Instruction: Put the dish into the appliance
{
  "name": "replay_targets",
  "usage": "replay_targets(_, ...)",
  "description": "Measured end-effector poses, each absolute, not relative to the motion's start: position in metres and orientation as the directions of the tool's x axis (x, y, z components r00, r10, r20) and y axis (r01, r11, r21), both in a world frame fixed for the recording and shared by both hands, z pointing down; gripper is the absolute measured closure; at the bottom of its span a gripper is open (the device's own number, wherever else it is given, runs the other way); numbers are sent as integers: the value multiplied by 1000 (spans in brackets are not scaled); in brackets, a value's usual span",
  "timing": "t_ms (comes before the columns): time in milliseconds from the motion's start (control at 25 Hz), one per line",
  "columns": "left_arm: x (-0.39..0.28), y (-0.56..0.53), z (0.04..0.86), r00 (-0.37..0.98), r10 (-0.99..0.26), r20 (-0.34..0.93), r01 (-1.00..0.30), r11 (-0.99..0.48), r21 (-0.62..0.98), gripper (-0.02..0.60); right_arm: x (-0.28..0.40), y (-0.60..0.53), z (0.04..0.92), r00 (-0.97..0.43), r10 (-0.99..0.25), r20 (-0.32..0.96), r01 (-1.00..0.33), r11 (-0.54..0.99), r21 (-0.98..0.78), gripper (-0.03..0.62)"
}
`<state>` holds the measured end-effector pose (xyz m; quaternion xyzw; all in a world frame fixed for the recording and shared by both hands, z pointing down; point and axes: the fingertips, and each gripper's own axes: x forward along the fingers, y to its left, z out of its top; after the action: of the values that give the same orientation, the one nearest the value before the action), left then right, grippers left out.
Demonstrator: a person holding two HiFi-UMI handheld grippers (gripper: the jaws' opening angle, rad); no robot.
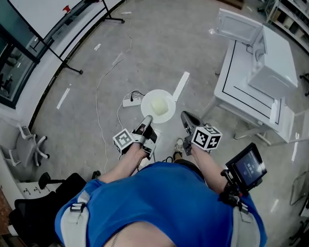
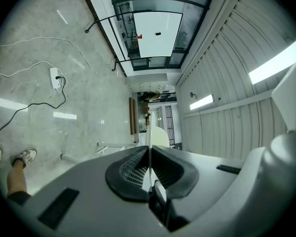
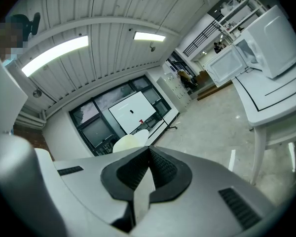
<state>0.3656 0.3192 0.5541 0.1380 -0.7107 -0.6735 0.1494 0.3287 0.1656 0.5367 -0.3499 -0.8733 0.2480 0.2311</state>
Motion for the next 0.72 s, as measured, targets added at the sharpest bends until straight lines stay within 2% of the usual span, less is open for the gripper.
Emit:
replay_targets(200,315,304,538,-911,-413,-11,-43,70,997,565,280,156,530,-652,727,216,507,630,-588,593)
replay_targets(720,211,262,531,-915,-404,-4,-42,84,996,565,174,127,524,-635,749,190,527,600,-602,594)
